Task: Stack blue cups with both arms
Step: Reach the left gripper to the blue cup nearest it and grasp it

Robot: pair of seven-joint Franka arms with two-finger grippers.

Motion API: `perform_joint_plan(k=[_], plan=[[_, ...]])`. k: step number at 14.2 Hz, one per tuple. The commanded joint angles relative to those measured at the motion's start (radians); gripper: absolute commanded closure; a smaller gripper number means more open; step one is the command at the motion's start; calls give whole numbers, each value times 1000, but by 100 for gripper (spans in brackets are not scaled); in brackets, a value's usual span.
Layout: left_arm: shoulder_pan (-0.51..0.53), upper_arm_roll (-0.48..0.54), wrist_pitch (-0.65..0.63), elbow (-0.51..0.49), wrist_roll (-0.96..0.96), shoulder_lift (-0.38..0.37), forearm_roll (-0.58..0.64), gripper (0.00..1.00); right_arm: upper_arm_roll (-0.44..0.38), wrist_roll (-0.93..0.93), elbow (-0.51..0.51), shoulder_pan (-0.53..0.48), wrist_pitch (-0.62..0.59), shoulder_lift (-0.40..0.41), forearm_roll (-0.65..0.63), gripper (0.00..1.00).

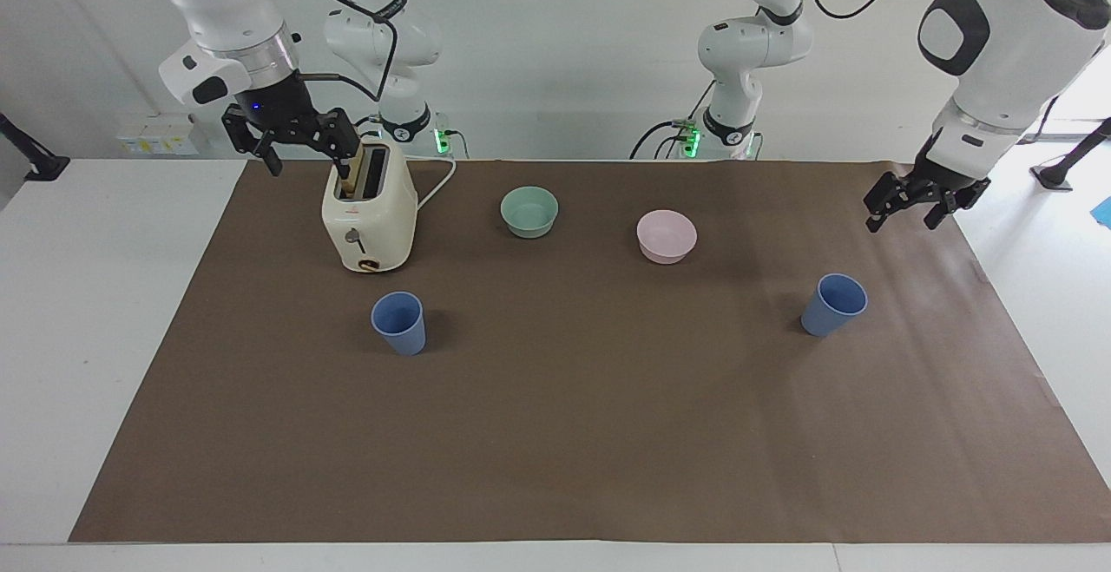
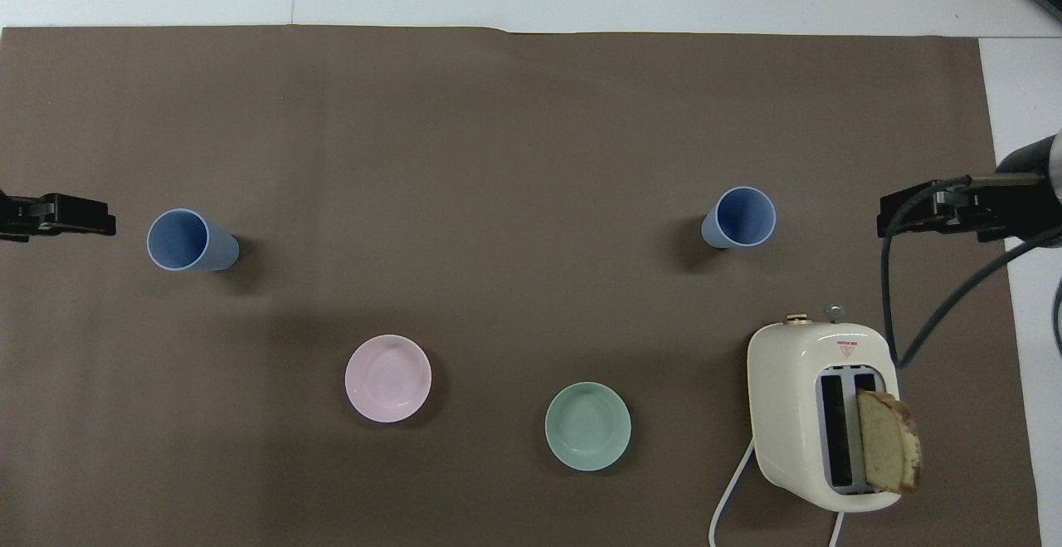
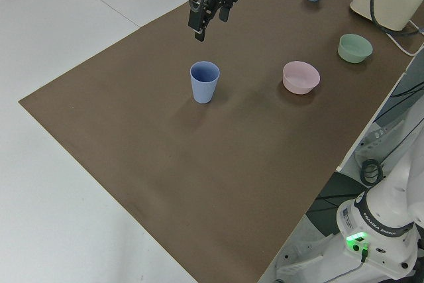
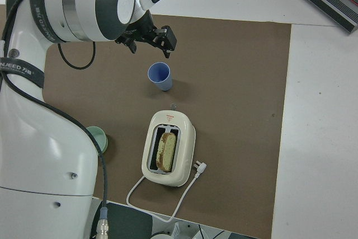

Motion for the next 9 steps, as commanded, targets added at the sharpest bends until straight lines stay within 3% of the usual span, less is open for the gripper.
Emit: perform_joint_plan(k=[1, 9], plan=[[20, -6, 70, -41, 4, 41, 13, 0, 4, -14, -15, -17, 14, -14, 22, 0], [45, -6, 352, -201, -2, 151, 8, 0, 4, -14, -15, -17, 14, -14, 22, 0]])
